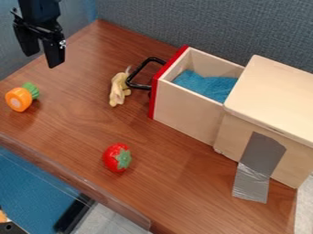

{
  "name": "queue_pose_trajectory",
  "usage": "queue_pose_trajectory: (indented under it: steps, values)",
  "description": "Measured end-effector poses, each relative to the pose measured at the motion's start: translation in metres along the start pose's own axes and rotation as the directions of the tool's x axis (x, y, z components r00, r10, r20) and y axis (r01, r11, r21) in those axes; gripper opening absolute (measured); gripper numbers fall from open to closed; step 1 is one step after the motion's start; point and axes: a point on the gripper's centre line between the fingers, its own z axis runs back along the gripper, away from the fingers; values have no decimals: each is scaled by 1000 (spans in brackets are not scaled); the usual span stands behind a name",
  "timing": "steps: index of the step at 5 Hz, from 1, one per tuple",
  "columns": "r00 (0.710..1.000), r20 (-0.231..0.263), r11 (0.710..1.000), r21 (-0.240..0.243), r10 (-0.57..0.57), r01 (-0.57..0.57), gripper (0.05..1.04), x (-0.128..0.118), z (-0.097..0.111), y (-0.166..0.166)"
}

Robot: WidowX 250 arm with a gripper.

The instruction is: Moved something to the front of the table

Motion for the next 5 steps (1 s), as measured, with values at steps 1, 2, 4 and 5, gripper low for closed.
queue_pose_trajectory:
  steps: [1, 2, 4, 5]
  values:
    - [1000, -26, 1000, -22, 7, -8, 1000, -3, -12, -2]
    - [999, -15, 999, -22, -37, 37, 1000, 13, -25, -23]
    - [994, -39, 994, -45, -105, 104, 1000, 44, -53, -62]
    - [992, -49, 993, -52, -113, 110, 1000, 55, -65, -73]
